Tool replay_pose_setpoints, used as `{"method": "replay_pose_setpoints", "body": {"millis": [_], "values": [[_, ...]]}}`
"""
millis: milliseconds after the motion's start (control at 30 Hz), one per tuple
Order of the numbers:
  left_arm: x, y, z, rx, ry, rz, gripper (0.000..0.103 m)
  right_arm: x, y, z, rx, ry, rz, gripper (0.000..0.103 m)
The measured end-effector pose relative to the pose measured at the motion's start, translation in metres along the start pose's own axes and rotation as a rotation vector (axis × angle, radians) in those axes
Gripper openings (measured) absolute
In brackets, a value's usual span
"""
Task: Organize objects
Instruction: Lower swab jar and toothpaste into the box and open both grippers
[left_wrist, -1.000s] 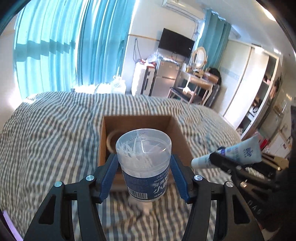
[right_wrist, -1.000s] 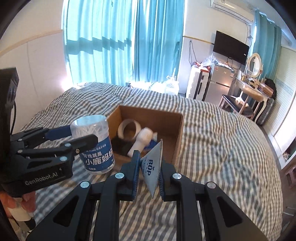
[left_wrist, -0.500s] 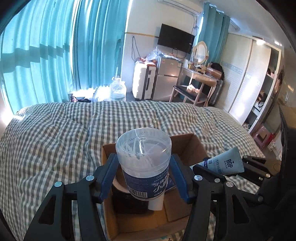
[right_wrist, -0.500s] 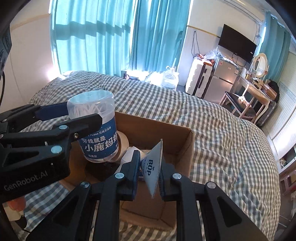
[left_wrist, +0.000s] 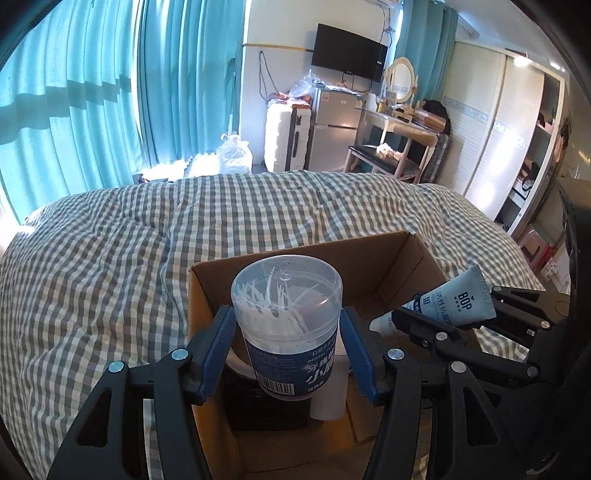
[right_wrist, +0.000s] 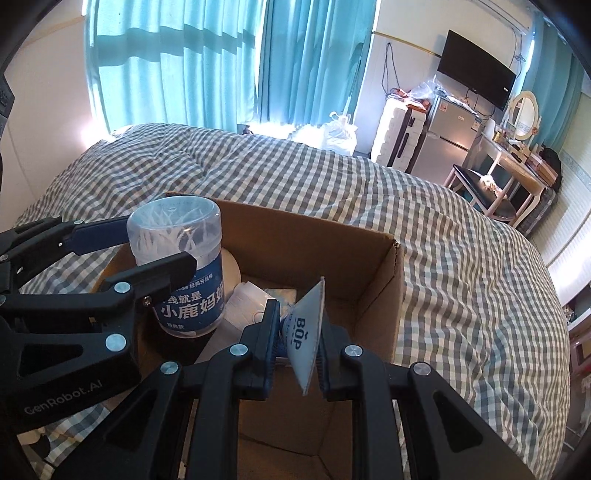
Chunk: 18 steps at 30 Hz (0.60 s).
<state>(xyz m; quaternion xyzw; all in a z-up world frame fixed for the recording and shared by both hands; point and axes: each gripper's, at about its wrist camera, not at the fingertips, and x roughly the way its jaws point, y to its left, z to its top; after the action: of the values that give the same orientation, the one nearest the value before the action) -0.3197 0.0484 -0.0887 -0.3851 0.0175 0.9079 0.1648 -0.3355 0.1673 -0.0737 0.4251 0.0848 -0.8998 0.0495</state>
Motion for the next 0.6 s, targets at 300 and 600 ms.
{"method": "replay_pose_setpoints", "body": {"millis": [300,600], "values": [[0.015,0.001,0.003,0.005,0.022,0.016,0.06,0.009,-0.001,-0.006,-0.003,0.028,0.006,0.017],[0.021,0.0,0.0,0.027,0.03,0.023,0.06,0.008,-0.004,-0.011,0.002,0.028,0.036,0.017]]}}
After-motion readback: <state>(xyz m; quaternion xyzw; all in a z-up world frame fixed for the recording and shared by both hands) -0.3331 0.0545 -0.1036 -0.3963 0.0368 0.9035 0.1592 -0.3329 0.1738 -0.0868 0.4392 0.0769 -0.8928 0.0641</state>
